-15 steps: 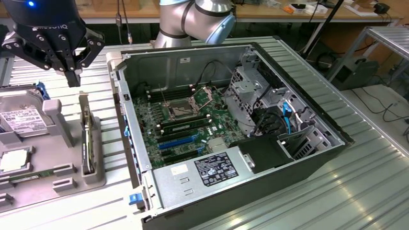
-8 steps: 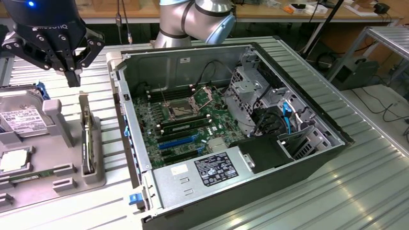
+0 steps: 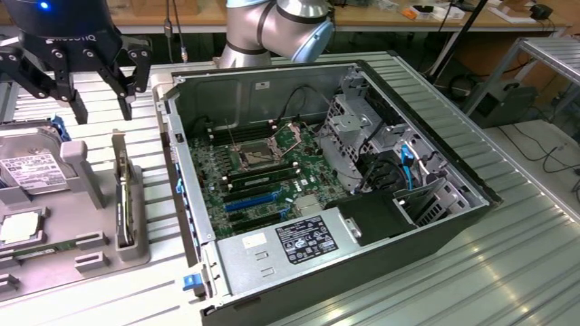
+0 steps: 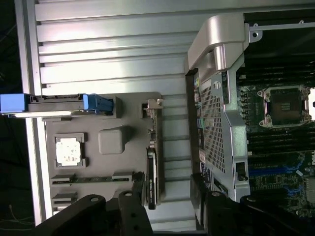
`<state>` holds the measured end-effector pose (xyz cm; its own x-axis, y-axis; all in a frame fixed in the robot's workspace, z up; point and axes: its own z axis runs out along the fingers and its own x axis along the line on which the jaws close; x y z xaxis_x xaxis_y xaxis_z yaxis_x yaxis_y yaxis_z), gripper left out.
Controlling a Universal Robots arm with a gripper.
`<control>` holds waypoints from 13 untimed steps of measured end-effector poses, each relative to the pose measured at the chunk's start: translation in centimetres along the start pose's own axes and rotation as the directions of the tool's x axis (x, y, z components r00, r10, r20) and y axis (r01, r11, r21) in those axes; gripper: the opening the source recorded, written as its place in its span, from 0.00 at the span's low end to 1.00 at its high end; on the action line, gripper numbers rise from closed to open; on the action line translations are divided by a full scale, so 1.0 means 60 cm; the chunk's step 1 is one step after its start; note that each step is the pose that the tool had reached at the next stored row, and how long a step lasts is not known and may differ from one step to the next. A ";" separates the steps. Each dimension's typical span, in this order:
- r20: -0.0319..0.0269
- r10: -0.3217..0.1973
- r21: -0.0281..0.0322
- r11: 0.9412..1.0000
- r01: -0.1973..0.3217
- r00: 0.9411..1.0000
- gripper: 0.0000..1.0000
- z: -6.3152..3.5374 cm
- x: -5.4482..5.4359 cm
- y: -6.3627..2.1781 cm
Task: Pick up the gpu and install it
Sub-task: 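Pick up the gpu and move the gpu toward the slot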
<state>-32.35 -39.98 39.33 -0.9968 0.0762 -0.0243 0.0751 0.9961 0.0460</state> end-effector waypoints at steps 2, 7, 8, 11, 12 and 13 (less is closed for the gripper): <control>0.000 0.000 0.000 1.000 0.000 1.000 0.54 0.000 0.000 0.000; 0.000 0.000 0.000 1.000 0.000 1.000 0.54 0.000 0.000 0.000; 0.000 0.000 0.000 1.000 0.000 1.000 0.54 0.000 0.000 0.000; 0.000 0.000 0.000 1.000 0.000 1.000 0.54 0.000 0.000 0.000; 0.000 0.000 0.000 1.000 0.000 1.000 0.54 0.000 0.000 0.000; 0.000 0.000 0.000 1.000 0.000 1.000 0.54 0.000 0.000 0.000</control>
<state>-32.35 -39.98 39.33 -0.9968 0.0763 -0.0244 0.0751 0.9961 0.0460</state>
